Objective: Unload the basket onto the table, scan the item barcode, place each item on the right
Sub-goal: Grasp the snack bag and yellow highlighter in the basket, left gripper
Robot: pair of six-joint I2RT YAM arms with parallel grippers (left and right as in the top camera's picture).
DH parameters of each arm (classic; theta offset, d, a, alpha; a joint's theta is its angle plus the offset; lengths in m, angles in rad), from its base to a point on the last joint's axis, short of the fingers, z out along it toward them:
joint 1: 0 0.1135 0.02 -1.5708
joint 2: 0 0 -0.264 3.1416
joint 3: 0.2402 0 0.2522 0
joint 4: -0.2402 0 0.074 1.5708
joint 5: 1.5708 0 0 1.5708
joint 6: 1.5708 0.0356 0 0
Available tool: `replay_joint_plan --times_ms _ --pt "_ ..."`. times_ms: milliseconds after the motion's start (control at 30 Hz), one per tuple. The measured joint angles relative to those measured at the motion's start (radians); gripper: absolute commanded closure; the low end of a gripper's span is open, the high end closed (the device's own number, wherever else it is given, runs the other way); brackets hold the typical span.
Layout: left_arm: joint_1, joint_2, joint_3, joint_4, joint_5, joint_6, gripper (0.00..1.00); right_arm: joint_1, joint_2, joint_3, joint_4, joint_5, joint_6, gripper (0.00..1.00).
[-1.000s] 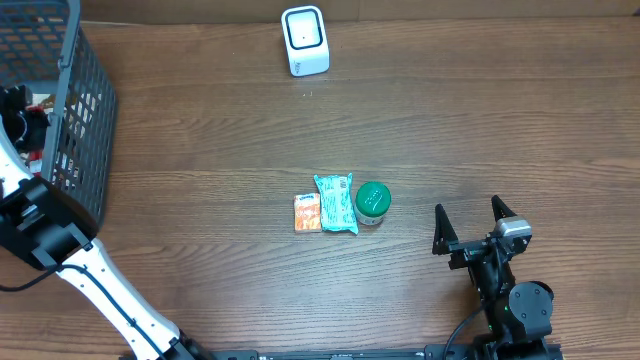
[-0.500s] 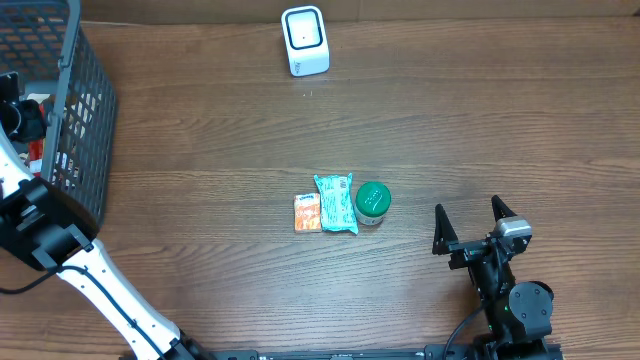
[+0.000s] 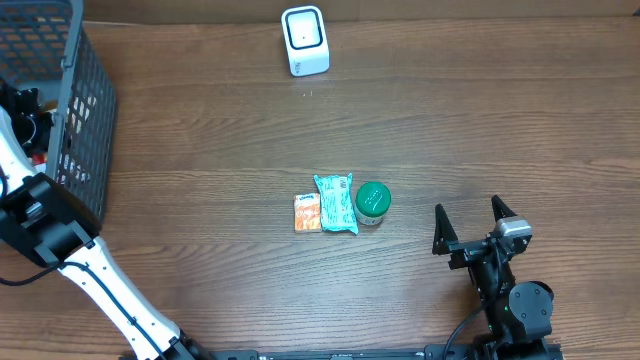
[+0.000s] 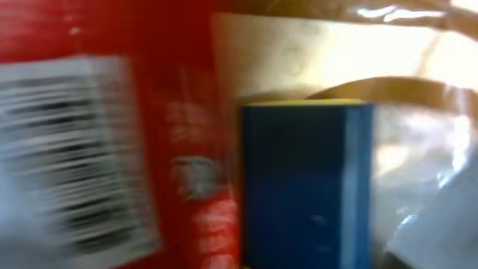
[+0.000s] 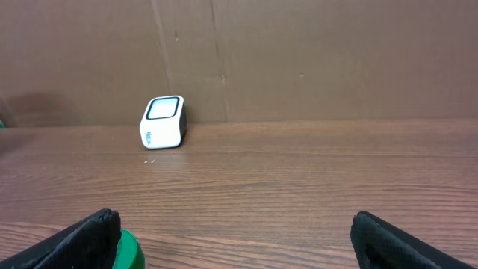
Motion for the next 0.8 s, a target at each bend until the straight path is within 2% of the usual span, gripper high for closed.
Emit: replay_joint_plan --times_ms 100,300,667,800 --pt "0.000 0.000 0.000 -0.001 0.002 0.003 0.80 0.000 0.000 0.000 0.000 0.000 -0.001 0.00" --pt "0.000 0.000 0.003 0.006 0.002 -0.024 0.93 0.000 0.000 0.000 0.000 0.000 0.000 0.00" --pt "-0.001 -0.024 0.000 0.028 -0.002 -0.116 0.96 0.000 0.000 0.000 0.000 0.000 0.000 0.00" --pt "-0.002 -0.109 -0.012 0.047 -0.028 -0.183 0.96 0.000 0.000 0.000 0.000 0.000 0.000 0.00"
